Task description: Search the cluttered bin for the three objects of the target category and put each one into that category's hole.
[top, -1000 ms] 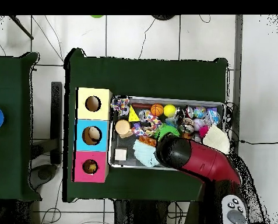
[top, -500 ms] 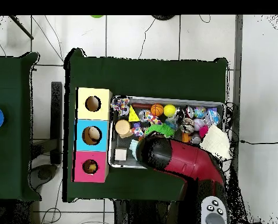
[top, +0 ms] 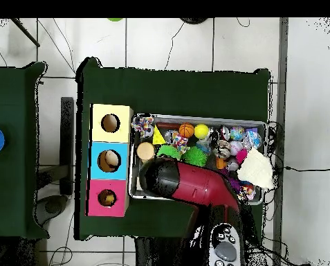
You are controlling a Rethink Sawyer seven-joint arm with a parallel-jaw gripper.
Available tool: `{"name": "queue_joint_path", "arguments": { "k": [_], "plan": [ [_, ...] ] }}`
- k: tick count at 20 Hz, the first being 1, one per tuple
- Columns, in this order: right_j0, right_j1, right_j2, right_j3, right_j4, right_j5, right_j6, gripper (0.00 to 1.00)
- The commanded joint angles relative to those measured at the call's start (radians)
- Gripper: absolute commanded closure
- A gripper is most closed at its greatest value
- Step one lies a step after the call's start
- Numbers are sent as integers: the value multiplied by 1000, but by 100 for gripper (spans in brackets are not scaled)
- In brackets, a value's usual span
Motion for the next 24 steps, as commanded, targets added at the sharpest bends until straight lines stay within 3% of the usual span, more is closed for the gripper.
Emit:
{"name": "queue_joint_path", "arguments": {
  "k": [1, 4, 5, 12, 24],
  "plan": [
    [30, 62, 57, 7, 71, 22, 203, 100],
    [40, 68, 55, 5, 89, 26, 202, 100],
    [50, 73, 49, 2, 100, 22, 199, 0],
    [32, 100, 51, -47, 104, 101, 152, 0],
    [17, 145, 18, -143, 110, 204, 162, 0]
  ]
}}
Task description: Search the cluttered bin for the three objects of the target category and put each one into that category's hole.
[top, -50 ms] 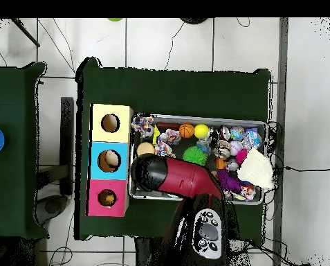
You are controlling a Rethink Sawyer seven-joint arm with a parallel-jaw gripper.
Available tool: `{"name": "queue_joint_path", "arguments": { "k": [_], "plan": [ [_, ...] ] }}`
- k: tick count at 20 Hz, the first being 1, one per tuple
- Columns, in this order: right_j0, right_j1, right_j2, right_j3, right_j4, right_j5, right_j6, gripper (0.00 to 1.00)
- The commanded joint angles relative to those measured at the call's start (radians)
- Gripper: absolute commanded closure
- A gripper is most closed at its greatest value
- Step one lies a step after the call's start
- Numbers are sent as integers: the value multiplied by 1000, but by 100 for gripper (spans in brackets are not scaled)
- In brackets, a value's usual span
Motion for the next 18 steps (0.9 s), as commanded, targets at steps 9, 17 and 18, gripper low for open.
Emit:
{"name": "queue_joint_path", "arguments": {
  "k": [9, 17, 18],
  "plan": [
    [-79, 106, -2, -210, -25, 237, 79, 0],
    [-132, 135, 14, -242, -48, 210, 25, 0],
    [-135, 138, 16, -245, -50, 207, 24, 0]
  ]
}}
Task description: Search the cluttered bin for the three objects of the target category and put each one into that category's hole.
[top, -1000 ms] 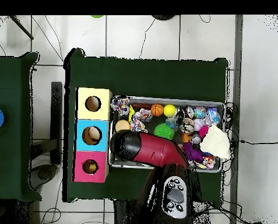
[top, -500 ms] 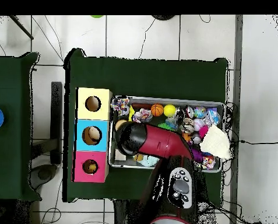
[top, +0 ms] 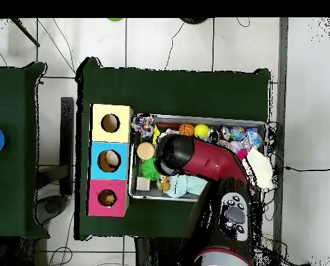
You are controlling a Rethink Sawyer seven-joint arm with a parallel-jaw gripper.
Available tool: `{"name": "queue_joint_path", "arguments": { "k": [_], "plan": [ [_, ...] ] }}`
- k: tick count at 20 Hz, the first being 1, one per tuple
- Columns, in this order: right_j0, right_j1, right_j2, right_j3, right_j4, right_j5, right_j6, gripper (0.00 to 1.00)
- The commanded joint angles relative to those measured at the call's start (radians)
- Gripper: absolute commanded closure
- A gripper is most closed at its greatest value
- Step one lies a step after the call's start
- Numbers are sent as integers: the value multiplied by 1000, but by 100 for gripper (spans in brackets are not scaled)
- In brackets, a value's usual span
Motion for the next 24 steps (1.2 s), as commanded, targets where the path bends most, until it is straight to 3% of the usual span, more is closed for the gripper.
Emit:
{"name": "queue_joint_path", "arguments": {
  "k": [1, 8, 16, 24],
  "plan": [
    [-47, 73, 44, -80, -48, 50, 27, 0],
    [-32, 61, 79, -6, -36, 19, 31, 0],
    [-49, -16, 132, 108, 17, 32, 20, 0],
    [-67, -14, 176, 182, 21, -19, 16, 0]
  ]
}}
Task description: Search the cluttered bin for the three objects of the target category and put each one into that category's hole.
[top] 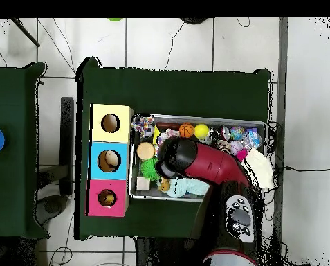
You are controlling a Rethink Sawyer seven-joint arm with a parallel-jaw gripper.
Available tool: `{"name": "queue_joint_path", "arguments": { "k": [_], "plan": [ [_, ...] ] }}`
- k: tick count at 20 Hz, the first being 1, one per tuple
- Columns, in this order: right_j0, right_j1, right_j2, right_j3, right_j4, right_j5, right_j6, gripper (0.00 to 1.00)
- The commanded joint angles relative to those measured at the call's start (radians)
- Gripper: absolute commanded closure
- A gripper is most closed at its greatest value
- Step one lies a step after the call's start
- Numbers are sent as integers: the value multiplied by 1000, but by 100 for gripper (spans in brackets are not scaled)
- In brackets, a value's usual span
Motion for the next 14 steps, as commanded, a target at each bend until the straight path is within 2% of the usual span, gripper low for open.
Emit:
{"name": "queue_joint_path", "arguments": {
  "k": [1, 8, 14],
  "plan": [
    [-37, 1, 134, 137, 24, -25, 20, 0],
    [-27, 2, 159, 191, 21, -102, 47, 0],
    [-11, -25, 175, 276, 17, -192, 77, 0]
  ]
}}
